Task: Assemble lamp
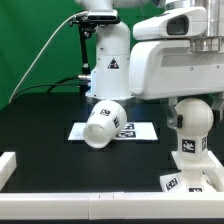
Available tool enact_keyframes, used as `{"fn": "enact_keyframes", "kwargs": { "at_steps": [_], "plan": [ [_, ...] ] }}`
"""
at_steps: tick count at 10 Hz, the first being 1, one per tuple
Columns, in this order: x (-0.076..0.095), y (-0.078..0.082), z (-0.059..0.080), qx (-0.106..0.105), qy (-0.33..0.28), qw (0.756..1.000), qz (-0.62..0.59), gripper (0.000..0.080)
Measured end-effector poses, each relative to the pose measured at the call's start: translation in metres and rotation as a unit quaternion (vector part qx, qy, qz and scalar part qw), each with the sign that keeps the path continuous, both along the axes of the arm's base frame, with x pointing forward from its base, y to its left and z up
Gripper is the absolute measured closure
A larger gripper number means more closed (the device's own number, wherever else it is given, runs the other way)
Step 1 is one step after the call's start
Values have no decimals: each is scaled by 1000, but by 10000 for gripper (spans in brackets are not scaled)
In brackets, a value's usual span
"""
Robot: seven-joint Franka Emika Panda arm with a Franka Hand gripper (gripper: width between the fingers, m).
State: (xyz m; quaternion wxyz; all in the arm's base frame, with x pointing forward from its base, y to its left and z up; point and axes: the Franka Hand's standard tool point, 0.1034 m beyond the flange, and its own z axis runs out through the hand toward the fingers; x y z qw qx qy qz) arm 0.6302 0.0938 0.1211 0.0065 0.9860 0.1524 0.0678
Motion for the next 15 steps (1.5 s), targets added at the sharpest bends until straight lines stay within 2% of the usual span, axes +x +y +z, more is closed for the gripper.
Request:
{"fn": "enact_keyframes", "kwargs": {
  "at_steps": [3, 5, 6, 8, 9, 10, 11, 12, 13, 15],
  "plan": [
    [2, -7, 1, 23, -5, 976, -216, 229],
    [5, -10, 2, 45, -3, 934, -353, 228],
    [7, -14, 3, 66, -4, 905, -421, 228],
    [9, -17, 3, 94, 1, 857, -507, 228],
    [8, -15, 2, 95, 2, 851, -517, 228],
    [8, -15, 2, 93, 2, 860, -502, 200],
    [8, -16, 2, 87, 0, 882, -463, 200],
    [8, -16, 3, 78, -3, 915, -396, 118],
    [8, -11, 3, 68, -5, 945, -319, 118],
    [6, 6, 5, 56, -17, 967, -246, 103]
  ]
}}
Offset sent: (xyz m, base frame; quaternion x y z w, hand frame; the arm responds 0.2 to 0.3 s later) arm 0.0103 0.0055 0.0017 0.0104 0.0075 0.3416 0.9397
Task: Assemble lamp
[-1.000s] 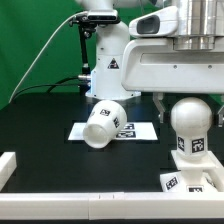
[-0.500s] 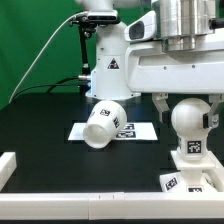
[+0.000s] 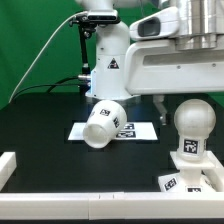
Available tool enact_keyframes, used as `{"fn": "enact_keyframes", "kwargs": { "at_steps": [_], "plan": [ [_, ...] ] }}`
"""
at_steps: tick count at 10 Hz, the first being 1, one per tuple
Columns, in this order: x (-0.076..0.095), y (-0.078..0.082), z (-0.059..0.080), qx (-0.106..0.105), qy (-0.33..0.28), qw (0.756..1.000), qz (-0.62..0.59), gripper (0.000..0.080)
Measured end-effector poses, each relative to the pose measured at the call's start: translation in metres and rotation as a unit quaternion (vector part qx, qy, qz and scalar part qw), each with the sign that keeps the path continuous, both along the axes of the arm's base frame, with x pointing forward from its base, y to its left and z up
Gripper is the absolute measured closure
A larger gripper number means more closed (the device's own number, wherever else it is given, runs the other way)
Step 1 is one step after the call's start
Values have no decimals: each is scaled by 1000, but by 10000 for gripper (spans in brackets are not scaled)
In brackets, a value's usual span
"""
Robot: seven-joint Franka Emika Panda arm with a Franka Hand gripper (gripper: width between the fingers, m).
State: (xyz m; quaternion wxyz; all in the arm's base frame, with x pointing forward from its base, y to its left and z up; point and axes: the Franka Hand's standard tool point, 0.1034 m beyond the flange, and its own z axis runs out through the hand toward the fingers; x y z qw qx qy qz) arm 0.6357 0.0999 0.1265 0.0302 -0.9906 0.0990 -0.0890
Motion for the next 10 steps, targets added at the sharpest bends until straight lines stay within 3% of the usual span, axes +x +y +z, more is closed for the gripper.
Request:
{"fn": "enact_keyframes", "kwargs": {
  "at_steps": [3, 4, 5, 6, 7, 10],
  "plan": [
    [0, -5, -2, -19, -2, 995, 95, 101],
    [-1, -4, -2, -37, 0, 988, 153, 101],
    [-4, 0, -3, -73, 10, 965, 253, 101],
    [-6, 2, -3, -86, 28, 940, 328, 101],
    [-5, 1, -2, -92, 32, 921, 377, 101],
    [-6, -2, -4, -98, 34, 895, 434, 101]
  ]
}}
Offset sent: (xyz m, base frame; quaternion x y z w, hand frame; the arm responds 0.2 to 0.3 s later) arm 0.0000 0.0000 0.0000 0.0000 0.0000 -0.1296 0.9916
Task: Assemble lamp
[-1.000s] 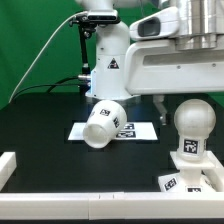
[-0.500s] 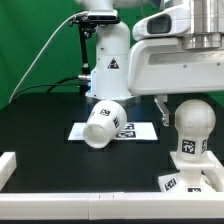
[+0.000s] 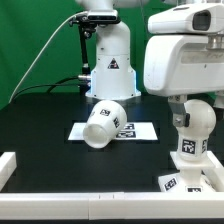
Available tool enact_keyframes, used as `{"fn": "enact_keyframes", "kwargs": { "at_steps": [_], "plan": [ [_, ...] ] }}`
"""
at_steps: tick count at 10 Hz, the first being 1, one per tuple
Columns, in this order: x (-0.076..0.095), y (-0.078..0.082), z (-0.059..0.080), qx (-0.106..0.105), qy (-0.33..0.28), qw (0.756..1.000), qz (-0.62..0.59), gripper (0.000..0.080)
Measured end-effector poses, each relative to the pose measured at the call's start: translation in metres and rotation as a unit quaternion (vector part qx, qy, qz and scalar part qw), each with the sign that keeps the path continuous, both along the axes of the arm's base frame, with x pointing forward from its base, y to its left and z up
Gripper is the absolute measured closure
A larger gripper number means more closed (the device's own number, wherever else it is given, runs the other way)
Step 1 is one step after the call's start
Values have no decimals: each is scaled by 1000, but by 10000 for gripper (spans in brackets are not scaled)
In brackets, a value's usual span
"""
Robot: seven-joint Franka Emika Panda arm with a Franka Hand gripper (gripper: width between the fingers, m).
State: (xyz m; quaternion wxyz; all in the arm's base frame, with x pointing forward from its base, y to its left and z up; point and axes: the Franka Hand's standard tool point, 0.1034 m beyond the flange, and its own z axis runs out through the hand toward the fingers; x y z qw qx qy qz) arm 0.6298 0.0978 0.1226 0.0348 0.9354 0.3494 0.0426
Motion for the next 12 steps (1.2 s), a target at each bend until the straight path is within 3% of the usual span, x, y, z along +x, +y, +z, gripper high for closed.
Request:
{"fn": "enact_keyframes", "kwargs": {
  "at_steps": [2, 5, 6, 9, 12],
  "plan": [
    [-1, -5, -3, -6, 41, 999, -16, 101],
    [-1, -5, -4, -5, 37, 999, -34, 127],
    [-1, -5, -4, -3, 37, 998, -49, 229],
    [0, -4, -5, 5, 26, 985, -168, 229],
    [0, -3, -5, 24, -13, 917, -397, 228]
  ]
}}
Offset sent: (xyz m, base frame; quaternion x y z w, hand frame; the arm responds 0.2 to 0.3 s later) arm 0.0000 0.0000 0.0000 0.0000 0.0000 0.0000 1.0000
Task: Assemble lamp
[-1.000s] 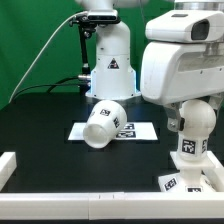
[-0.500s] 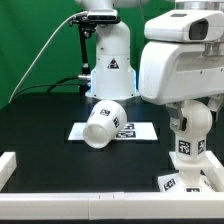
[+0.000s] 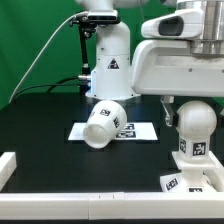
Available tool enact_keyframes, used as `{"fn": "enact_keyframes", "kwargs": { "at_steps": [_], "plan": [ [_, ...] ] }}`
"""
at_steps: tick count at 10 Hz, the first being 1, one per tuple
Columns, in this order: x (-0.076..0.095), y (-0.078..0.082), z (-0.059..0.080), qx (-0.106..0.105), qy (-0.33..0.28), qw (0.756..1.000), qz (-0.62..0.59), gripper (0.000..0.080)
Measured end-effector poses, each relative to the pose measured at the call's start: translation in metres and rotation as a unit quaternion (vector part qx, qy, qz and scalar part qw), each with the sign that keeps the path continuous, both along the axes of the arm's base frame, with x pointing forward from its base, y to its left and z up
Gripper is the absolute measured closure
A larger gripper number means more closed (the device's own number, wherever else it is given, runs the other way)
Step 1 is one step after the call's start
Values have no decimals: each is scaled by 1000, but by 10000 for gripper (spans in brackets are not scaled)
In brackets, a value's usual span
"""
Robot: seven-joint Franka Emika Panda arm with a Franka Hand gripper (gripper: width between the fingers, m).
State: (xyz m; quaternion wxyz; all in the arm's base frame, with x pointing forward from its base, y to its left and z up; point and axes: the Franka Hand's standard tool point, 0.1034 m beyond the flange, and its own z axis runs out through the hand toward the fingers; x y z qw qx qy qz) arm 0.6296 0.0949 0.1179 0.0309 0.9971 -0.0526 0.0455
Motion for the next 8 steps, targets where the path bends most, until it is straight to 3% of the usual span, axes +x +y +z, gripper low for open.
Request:
{"fn": "enact_keyframes", "kwargs": {
  "at_steps": [3, 5, 8],
  "plan": [
    [5, -9, 3, 9, -4, 995, -101, 226],
    [3, -6, 2, 14, -5, 987, -162, 226],
    [-4, -7, -1, 28, -10, 932, -360, 226]
  ]
}}
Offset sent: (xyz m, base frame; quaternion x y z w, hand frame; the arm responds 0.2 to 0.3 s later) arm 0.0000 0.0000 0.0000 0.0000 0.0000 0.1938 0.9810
